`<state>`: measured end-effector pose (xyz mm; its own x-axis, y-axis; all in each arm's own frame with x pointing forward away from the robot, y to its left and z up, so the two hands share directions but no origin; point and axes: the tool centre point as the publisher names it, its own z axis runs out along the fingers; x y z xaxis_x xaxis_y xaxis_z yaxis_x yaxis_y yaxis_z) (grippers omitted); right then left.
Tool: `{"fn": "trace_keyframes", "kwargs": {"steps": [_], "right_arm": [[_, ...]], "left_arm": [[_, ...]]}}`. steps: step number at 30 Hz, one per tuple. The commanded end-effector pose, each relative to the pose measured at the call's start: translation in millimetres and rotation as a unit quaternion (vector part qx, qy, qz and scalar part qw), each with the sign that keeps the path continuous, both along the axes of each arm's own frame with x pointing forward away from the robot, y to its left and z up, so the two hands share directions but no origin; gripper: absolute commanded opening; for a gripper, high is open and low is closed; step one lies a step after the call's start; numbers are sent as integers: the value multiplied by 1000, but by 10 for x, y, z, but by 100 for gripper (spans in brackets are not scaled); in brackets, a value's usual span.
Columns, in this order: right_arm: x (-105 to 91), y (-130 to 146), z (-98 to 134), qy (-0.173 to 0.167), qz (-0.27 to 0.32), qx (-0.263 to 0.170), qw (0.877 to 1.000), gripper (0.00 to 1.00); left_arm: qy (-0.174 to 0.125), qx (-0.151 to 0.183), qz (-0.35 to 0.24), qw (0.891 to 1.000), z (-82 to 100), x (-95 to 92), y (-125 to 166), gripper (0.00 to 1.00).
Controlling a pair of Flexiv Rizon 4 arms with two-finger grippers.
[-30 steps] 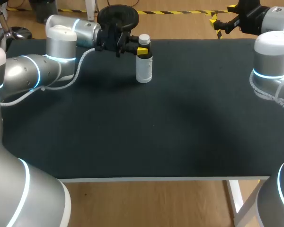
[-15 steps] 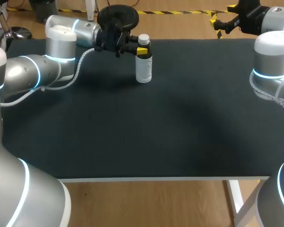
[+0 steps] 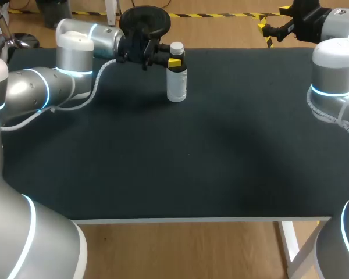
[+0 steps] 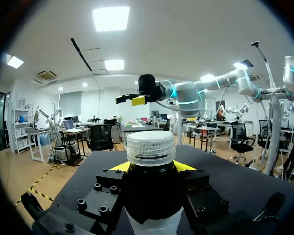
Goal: Unscrew the bottle cap
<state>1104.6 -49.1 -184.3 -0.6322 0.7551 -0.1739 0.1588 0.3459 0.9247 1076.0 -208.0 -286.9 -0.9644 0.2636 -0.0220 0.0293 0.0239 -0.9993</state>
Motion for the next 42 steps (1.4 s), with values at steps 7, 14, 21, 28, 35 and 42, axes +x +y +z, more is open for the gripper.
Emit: {"fn": "trace_keyframes", "kwargs": {"steps": [7,14,21,28,35,42], "right_arm": [[-1,-4,1,0,0,0,1000,100],[86,143,18,3,126,76,989,100],[93,270,-47,16,220,113,969,100],[58,510,-106,20,273,99,957,100],[-11,851,-197,27,298,97,949,100],[-96,1178,-274,29,304,109,946,100]], "left_arm": [[2,-1,-45,999,-32,75,-6,0],[2,-1,-45,999,-32,75,-6,0],[2,-1,-45,999,-32,75,-6,0],[2,-1,-45,999,-32,75,-6,0],[2,-1,-45,999,-32,75,-6,0],[2,-1,-45,999,-32,75,-6,0]]}}
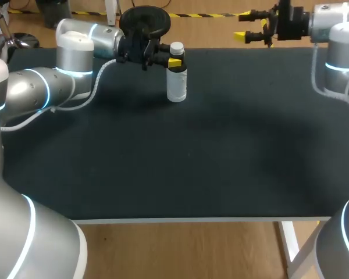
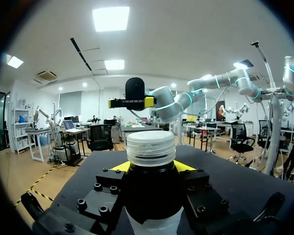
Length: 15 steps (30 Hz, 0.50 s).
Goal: Unscrew the bottle cap
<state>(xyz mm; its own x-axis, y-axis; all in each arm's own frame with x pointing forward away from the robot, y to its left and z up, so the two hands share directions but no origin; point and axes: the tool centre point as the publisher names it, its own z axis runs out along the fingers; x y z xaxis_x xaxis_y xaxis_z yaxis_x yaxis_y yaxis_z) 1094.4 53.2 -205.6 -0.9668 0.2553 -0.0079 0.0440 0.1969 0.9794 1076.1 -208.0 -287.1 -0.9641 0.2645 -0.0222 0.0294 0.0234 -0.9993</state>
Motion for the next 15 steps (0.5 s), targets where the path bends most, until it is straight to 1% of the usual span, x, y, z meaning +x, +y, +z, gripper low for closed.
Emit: {"fn": "trace_keyframes", "kwargs": {"steps": [1,2,8,10,15], "right_arm": [[-5,201,-69,1,-7,4,1000,100],[-21,247,-73,1,-6,-1,1000,100],[-41,410,-98,2,-13,3,1000,100],[-45,467,-115,13,-14,-8,1000,100],[-47,474,-120,14,-18,-8,1000,100]], "left_arm": [[2,-1,-44,999,-31,74,-6,0],[2,-1,-44,999,-31,74,-6,0],[2,-1,-44,999,-31,74,-6,0],[2,-1,-44,999,-31,74,-6,0],[2,-1,-44,999,-31,74,-6,0]]}}
